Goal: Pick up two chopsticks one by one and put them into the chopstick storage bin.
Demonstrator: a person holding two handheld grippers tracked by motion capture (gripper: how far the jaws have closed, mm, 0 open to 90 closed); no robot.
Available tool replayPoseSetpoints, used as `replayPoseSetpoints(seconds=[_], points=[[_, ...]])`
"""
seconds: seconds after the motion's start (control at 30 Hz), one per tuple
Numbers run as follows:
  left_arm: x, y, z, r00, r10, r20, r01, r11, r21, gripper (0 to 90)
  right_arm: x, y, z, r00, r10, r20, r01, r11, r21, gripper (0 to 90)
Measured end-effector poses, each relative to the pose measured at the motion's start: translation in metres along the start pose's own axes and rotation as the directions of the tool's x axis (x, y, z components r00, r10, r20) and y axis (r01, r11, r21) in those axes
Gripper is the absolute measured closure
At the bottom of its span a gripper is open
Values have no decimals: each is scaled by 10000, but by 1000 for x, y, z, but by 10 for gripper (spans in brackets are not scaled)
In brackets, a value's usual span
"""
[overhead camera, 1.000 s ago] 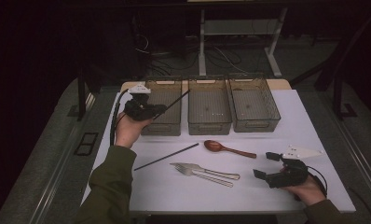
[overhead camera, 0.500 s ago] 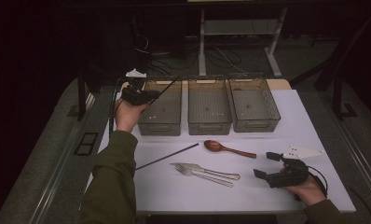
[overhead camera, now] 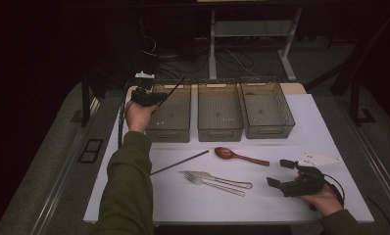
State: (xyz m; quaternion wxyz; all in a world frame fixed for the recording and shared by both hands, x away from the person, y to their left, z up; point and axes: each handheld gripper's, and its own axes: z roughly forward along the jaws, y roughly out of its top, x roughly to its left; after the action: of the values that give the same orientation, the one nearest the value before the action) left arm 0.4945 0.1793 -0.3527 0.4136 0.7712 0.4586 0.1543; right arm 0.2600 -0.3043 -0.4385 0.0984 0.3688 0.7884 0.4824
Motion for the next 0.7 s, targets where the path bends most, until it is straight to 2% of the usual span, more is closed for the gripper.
replayPoseSetpoints(seconds=[0.2,0.43,0.5,0.57,0.7], points=[[0,-4,13,9997,-211,-96,214,9993,311,854,0,0,-1,10000,22,-27,-22,10000,-2,84],[-2,-7,24,9999,-124,-110,130,9983,560,853,0,0,-1,10000,13,-38,-13,10000,3,84],[-3,-8,26,9997,-55,-250,72,9976,685,846,0,0,-1,10000,19,-38,-19,10000,-1,84],[-3,-8,26,9993,-20,-369,45,9978,665,835,0,0,-1,10000,16,-42,-16,10000,-9,84],[-4,-7,25,9995,93,-309,-75,9983,578,786,0,0,-1,10000,16,-40,-16,10000,-15,84]])
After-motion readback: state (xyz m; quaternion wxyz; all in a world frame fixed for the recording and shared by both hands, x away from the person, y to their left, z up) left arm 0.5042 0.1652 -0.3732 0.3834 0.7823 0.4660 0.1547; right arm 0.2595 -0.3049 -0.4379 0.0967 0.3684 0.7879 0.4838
